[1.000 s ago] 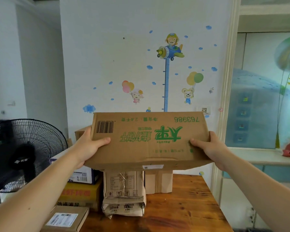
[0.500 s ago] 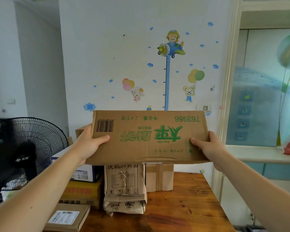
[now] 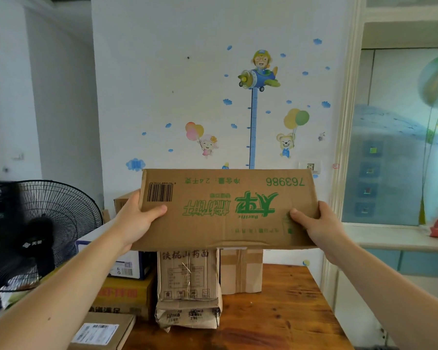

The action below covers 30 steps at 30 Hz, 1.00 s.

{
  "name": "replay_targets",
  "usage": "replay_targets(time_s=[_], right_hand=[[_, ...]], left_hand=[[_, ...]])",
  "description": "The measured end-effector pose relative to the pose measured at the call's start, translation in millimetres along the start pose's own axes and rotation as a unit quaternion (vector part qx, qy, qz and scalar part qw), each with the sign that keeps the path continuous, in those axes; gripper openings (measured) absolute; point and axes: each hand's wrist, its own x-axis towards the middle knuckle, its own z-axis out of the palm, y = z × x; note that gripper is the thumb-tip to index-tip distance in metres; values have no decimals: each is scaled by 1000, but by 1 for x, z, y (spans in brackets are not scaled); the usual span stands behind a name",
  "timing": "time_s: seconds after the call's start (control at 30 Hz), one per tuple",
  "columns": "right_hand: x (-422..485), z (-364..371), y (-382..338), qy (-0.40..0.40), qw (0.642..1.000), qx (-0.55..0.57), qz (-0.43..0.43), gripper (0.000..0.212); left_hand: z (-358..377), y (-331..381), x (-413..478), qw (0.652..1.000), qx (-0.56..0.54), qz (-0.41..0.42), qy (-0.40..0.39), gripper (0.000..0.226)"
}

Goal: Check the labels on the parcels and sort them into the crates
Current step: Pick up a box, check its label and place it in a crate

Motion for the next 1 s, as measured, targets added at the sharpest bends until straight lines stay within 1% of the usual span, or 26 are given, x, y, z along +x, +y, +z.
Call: replay_targets(time_s=[0.13,0.2,0.27,0.33,0.4,0.43,0.5,0.63,0.7,0.73,0.8,0.83,0.9,1.0], right_hand=[[-2,0,-7,-19,1000,-16,7,57],[-2,0,-7,-17,999,-31,3,58],[-2,0,-4,-11,999,-39,1,52],[-1,1,-1,2,999,-43,-7,37],[0,2,-2,24,999,-25,-11,24],[0,2,-3,36,999,-16,-11,23],[0,3,-5,50,999,-14,-9,24],[-4,7,-3,51,998,-16,-12,25],[-4,6,-1,38,999,-15,-6,26],[-3,5,-1,25,1000,-10,-1,26],[-2,-3,-4,-24,1000,7,19,31],[-1,-7,-7,-56,998,17,31,35],[0,-14,-9,-103,994,14,41,43],[-1,-18,-11,-109,993,-19,40,52]], left_hand=[[-3,7,5,999,35,-12,-1,58],[-4,6,6,998,52,-20,2,57],[-3,4,5,998,51,-26,13,45],[-1,5,3,998,45,-27,44,31],[-2,9,4,995,42,-34,82,35],[-2,11,5,994,41,-40,96,36],[-2,16,5,991,46,-41,115,31],[1,17,1,987,80,-27,138,29],[0,15,0,990,69,-25,118,31],[-1,15,-1,994,49,-30,92,28],[-5,18,-3,999,-3,-49,18,14],[-8,19,-4,998,-15,-58,-17,14],[-12,19,-4,996,-10,-69,-62,31],[-14,20,-6,992,-12,-82,-94,38]])
